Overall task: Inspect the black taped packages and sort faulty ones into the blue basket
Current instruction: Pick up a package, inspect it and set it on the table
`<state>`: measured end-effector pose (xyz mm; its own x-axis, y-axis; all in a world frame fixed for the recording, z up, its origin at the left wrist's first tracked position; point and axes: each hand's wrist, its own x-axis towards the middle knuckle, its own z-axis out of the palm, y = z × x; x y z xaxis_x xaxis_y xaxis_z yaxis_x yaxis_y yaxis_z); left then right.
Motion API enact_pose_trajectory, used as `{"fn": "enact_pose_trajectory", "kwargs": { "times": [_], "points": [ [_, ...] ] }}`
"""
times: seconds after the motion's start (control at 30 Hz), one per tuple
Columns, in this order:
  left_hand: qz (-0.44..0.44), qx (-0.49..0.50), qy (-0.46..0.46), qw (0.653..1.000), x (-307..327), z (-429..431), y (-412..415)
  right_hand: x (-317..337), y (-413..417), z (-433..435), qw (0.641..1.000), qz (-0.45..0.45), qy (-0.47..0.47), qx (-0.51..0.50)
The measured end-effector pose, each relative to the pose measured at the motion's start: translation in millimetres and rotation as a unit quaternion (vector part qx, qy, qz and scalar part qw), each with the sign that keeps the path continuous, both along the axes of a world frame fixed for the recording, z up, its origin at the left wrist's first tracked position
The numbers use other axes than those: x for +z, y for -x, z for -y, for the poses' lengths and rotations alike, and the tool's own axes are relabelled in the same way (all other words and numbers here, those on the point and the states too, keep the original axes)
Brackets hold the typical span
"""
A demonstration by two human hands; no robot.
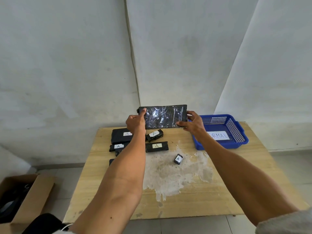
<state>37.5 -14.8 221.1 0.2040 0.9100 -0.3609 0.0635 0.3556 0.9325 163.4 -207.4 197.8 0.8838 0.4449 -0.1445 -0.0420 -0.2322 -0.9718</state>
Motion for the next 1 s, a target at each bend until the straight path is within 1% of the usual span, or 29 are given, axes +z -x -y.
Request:
{"fn": "enact_pose_trajectory", "kwargs": {
  "times": [0.13, 0.2, 0.33, 0.37, 0.43, 0.53, 0.6, 0.73, 0.87, 1.0],
  "points": [
    [-0.016, 0.000, -0.009, 1.000, -1.1, 4.4, -0.4, -1.7, 0.7, 2.9, 1.000, 0.015, 0.014, -0.017],
    [-0.010, 0.004, -0.016, 1.000, -2.5, 6.8, -0.7, -1.8, 2.5, 2.7, 0.999, 0.027, 0.022, -0.021],
    [-0.014, -0.011, -0.029, 0.999, -5.5, 8.8, 2.7, 0.7, 4.1, 1.0, 0.994, 0.074, 0.081, -0.021],
    [-0.013, -0.019, -0.029, 0.999, -6.3, 8.6, 4.2, 0.4, 2.9, 1.1, 0.993, 0.074, 0.094, -0.022],
    [-0.004, -0.037, -0.031, 0.999, -6.9, 7.6, 6.8, -0.5, 0.0, 1.6, 0.994, 0.051, 0.092, -0.032],
    [-0.010, -0.070, -0.054, 0.996, -6.5, 6.2, 7.8, 1.9, 1.8, -1.7, 0.996, 0.018, 0.060, -0.066],
    [-0.010, -0.068, -0.057, 0.996, -4.7, 6.5, 8.6, 4.1, 5.4, -5.2, 0.995, 0.007, 0.043, -0.095],
    [0.025, -0.062, -0.037, 0.997, -7.7, 2.0, 10.5, 5.5, 9.5, -11.0, 0.988, -0.024, 0.012, -0.153],
    [0.061, -0.079, -0.025, 0.995, -9.3, -1.4, 15.9, 13.0, 10.7, -15.1, 0.977, -0.059, -0.004, -0.205],
    [0.096, -0.109, -0.017, 0.989, -7.2, 1.5, 21.2, 18.2, 9.7, -16.7, 0.968, -0.057, -0.002, -0.244]
  ]
}}
